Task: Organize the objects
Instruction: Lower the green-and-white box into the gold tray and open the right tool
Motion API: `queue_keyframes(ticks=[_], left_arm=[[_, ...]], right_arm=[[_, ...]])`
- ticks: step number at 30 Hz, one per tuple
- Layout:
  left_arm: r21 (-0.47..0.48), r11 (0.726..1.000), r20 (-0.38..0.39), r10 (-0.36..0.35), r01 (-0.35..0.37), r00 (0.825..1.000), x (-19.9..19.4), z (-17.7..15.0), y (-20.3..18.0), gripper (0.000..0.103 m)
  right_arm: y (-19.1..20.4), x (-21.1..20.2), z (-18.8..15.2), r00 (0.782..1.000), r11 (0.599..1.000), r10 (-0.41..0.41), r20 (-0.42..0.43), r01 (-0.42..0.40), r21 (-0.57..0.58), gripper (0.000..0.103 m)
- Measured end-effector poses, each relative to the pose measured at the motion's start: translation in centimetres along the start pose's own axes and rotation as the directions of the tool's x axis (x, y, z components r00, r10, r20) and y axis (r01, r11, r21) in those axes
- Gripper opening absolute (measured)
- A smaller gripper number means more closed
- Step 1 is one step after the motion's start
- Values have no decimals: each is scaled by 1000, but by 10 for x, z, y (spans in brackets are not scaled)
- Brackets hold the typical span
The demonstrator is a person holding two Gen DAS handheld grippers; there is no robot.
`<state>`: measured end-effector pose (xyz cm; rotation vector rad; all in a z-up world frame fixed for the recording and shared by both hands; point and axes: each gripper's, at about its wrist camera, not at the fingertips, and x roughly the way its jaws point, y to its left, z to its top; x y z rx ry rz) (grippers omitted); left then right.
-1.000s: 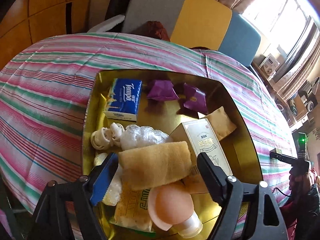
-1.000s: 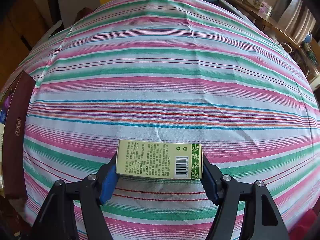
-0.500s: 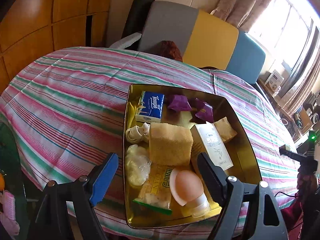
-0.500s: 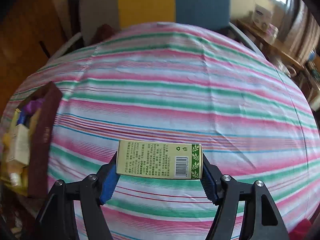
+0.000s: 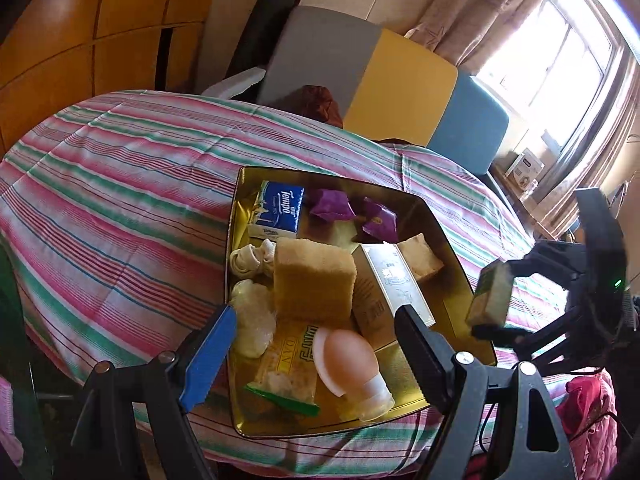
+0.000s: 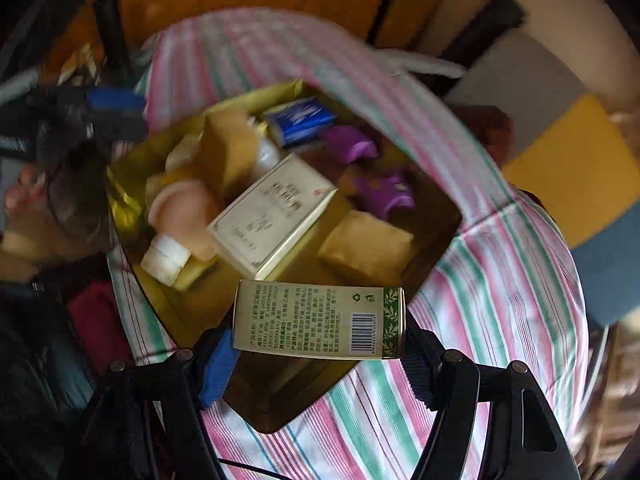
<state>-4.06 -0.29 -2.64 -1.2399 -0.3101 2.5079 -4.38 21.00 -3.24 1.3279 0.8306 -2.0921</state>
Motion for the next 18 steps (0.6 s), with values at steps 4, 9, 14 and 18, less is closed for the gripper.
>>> queue_keyframes(ticks=[4, 9, 14, 18], left_arm=[[-30, 1000, -3, -3, 3, 1000, 0, -1, 9, 83], [-50, 999, -10, -3, 2, 1000, 3, -3, 17, 83], [-65, 998, -14, 3, -4, 1000, 5, -2, 22, 83], [-64, 998, -20, 10, -12, 1000, 7, -1, 23, 83]], right_arm=[[12, 24, 7, 993, 992, 18, -114, -32, -122, 72], [15, 50, 11, 976, 977, 73, -207, -112, -182, 72], [13, 67, 13, 963, 970, 123, -239, -167, -174, 72], [11, 75, 13, 957, 966, 162, -241, -204, -161, 72]])
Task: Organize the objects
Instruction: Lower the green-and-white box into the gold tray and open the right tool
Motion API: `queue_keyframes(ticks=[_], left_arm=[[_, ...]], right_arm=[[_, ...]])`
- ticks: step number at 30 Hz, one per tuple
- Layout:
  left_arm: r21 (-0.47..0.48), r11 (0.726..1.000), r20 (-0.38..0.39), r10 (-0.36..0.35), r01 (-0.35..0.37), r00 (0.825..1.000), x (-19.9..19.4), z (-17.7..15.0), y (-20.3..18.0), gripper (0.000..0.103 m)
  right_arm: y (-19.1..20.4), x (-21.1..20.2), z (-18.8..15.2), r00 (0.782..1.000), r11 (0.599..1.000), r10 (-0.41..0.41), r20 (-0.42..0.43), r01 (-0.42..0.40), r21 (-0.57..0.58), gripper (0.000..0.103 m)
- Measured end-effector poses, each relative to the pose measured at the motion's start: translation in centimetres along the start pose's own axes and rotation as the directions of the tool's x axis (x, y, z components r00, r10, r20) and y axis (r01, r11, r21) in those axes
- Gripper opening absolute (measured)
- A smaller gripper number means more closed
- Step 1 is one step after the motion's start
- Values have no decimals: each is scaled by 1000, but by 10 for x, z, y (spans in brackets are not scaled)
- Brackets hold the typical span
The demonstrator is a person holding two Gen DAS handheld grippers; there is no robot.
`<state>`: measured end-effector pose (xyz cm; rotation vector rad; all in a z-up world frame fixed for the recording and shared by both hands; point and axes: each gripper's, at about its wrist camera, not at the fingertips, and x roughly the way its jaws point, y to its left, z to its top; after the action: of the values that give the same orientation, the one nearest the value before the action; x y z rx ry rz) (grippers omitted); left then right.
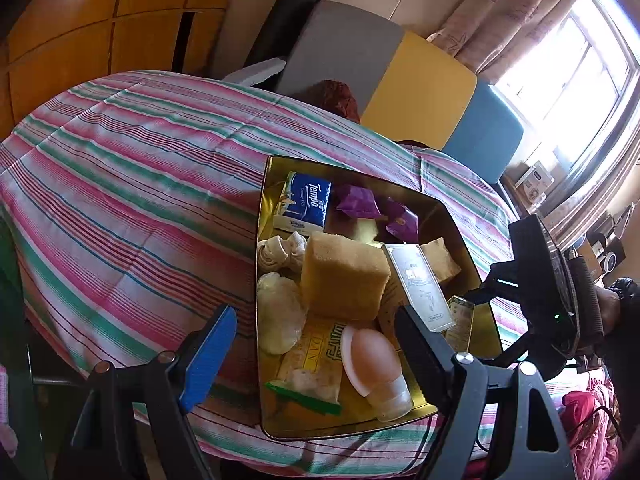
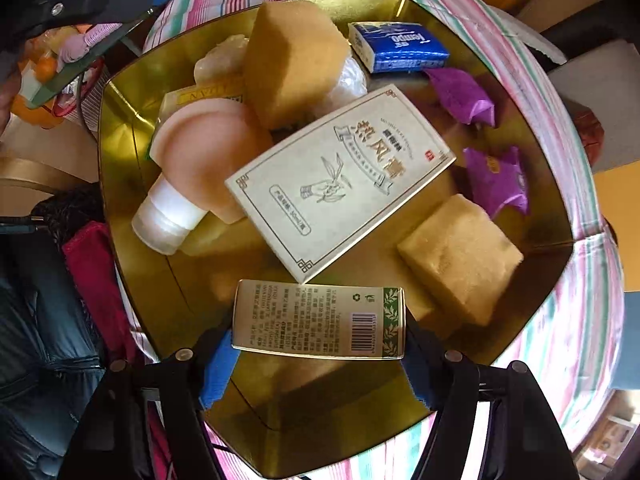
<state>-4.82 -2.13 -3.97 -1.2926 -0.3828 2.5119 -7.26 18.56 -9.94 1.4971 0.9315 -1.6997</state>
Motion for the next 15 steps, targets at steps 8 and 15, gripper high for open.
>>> queue_keyframes(ticks=[8, 15], left_arm=[[5, 1000, -17, 13, -13, 1000, 5, 0, -1, 83], [23, 1000, -19, 21, -20, 1000, 5, -2, -6, 83]], right_arm=[[-8, 12, -5, 999, 999, 34, 13, -34, 17, 73], [-14, 14, -12, 999, 999, 37, 28, -38, 30, 74]])
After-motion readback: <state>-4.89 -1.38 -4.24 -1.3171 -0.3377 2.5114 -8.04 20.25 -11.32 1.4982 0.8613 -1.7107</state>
